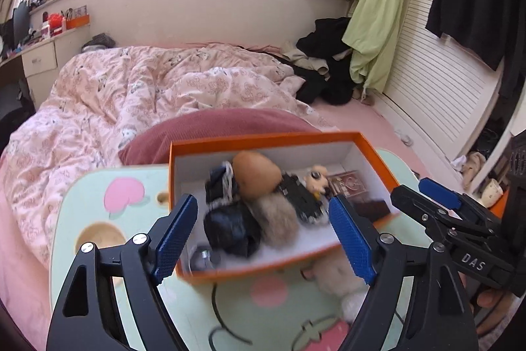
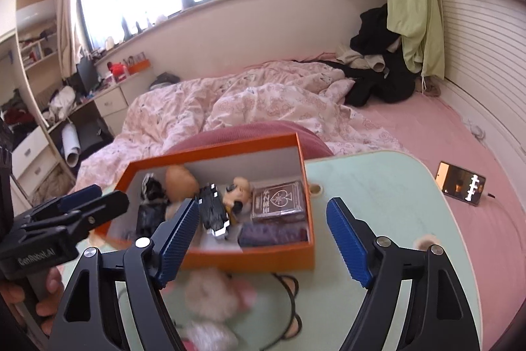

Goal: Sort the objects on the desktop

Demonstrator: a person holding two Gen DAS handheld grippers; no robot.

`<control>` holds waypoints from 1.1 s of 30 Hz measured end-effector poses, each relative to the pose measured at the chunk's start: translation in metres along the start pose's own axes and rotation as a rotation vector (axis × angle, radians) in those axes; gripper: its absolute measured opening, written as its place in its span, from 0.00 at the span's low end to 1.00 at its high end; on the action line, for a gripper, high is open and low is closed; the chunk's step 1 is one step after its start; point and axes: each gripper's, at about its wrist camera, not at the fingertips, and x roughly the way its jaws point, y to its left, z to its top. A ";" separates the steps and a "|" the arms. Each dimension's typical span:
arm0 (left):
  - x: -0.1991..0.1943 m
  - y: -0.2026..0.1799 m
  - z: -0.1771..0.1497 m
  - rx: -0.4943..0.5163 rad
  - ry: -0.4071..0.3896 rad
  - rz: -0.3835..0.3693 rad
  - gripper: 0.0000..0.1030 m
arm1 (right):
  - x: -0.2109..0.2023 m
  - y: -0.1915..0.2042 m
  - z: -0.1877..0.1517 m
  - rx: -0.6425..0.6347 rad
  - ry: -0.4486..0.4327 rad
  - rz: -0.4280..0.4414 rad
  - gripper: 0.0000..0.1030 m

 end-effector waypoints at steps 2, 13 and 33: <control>-0.009 -0.002 -0.015 -0.004 0.019 -0.001 0.80 | -0.011 -0.003 -0.015 -0.017 0.019 -0.018 0.78; 0.003 -0.015 -0.094 -0.006 0.170 0.073 0.80 | -0.021 -0.021 -0.090 -0.060 0.155 -0.113 0.82; 0.019 -0.036 -0.112 0.126 0.197 0.135 1.00 | -0.002 -0.008 -0.103 -0.128 0.247 -0.152 1.00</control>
